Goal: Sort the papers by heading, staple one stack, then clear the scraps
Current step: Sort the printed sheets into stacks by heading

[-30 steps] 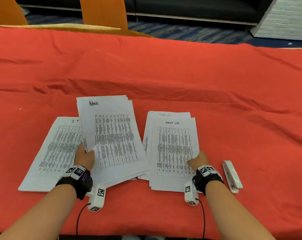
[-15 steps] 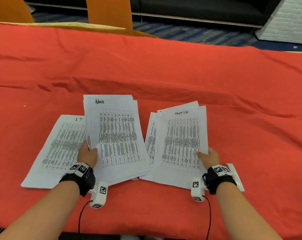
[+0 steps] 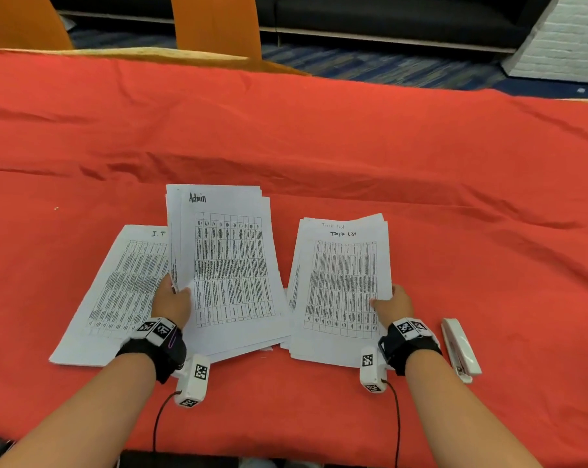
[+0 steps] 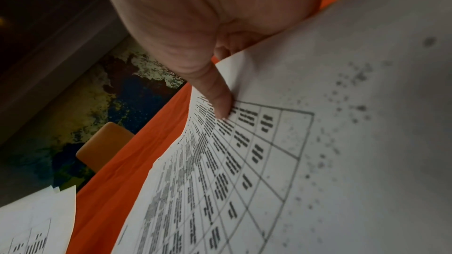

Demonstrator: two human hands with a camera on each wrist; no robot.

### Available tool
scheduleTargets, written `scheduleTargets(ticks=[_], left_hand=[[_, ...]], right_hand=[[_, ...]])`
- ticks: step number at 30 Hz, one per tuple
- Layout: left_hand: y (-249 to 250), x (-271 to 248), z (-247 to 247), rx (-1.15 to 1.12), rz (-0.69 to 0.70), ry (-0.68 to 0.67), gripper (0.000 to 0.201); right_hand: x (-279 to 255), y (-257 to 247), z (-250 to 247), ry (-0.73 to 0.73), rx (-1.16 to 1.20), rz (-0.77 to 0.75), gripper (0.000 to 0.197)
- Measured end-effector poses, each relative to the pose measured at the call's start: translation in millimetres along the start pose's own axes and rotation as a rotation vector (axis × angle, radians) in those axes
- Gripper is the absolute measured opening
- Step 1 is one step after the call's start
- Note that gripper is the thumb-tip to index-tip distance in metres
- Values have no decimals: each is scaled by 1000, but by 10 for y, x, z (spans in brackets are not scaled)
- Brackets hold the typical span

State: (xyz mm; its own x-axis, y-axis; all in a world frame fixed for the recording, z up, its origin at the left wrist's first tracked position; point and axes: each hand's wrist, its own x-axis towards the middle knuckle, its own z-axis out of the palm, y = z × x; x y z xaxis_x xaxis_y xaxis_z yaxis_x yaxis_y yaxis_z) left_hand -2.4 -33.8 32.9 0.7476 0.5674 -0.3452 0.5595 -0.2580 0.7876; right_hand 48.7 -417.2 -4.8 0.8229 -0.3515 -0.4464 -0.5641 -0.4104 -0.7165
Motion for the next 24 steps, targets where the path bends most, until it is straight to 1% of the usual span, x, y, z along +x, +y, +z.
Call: scheduleTargets(ticks=[3, 6, 10, 12, 15, 18, 20, 24], left_hand=[[-5, 4, 0, 15, -3, -6, 48], [19, 5, 5, 9, -5, -8, 44], [141, -18, 16, -13, 3, -22, 46], [220, -22, 26, -1, -2, -27, 48], [294, -8, 108, -11, 33, -56, 45], [403, -112, 272, -33, 83, -120, 46], [479, -209, 402, -59, 114, -184, 47], [587, -361, 655, -76, 91, -327, 39]], right_hand=[[16, 4, -128, 28, 0, -80, 25], [16, -63, -319, 86, 30, -168, 18], [22, -177, -647, 161, 170, -263, 24], [8, -234, -781, 152, 258, -269, 27], [6, -319, -806, 94, 379, -234, 23], [-33, -382, -618, -8, 467, -168, 30], [-120, -424, -453, -77, 458, -167, 32], [-276, -432, -184, -162, 358, -180, 35]])
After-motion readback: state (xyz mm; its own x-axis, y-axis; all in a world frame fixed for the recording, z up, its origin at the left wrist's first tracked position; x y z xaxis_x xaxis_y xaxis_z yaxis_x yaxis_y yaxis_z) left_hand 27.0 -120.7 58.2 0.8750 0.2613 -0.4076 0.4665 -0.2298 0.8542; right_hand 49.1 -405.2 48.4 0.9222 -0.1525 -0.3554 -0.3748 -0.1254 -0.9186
